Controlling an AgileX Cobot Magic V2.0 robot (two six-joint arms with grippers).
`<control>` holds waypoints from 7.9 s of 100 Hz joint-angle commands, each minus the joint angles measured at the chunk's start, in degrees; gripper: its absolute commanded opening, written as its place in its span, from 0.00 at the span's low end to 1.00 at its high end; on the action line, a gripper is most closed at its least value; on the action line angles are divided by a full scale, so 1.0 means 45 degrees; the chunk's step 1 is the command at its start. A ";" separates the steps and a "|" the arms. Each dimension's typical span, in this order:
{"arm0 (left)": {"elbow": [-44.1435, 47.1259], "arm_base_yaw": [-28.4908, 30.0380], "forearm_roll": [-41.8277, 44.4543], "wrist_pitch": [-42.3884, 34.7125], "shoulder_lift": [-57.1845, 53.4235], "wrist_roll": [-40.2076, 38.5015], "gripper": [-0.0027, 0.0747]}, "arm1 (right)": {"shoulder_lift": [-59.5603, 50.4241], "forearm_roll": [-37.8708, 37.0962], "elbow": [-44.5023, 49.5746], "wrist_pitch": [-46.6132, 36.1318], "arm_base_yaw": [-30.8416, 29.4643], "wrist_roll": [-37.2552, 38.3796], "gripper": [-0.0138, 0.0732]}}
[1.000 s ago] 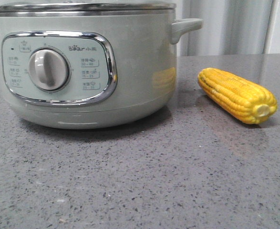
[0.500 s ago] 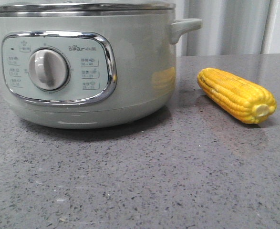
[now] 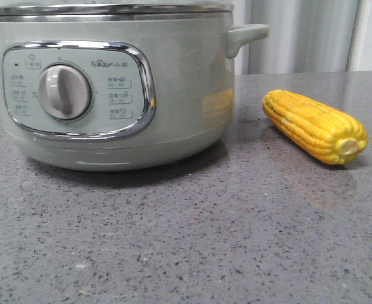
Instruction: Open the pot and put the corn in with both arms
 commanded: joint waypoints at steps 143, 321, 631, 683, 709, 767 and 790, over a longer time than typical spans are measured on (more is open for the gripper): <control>-0.6840 -0.7757 -0.1209 -0.4275 1.1215 -0.0087 0.61 | 0.0170 -0.0115 0.0065 -0.1548 -0.0054 -0.0072 0.07; -0.6840 -0.5180 -0.1209 -0.4875 0.7189 0.0082 0.01 | 0.0170 -0.0115 0.0065 -0.1635 -0.0054 -0.0072 0.07; 0.0307 -0.1195 -0.1668 -0.6357 0.9268 0.1361 0.46 | 0.0170 -0.0115 0.0065 -0.1560 -0.0054 -0.0072 0.07; 0.0283 -0.1195 -0.1638 -0.6539 0.6635 0.1361 0.54 | 0.0953 0.0311 -0.1465 0.0676 0.0039 -0.0050 0.10; 0.0283 -0.1326 -0.1242 -0.6515 0.3888 0.1361 0.54 | 0.3555 0.0371 -0.3763 0.2945 0.1397 -0.0068 0.41; 0.0283 -0.1931 -0.0786 -0.6494 0.1366 0.1361 0.54 | 1.1273 0.2163 -0.9180 0.5370 0.3029 -0.0068 0.54; 0.0283 -0.1931 -0.0786 -0.6494 0.1366 0.1361 0.54 | 1.3037 0.2535 -0.9726 0.6521 0.3029 -0.0068 0.54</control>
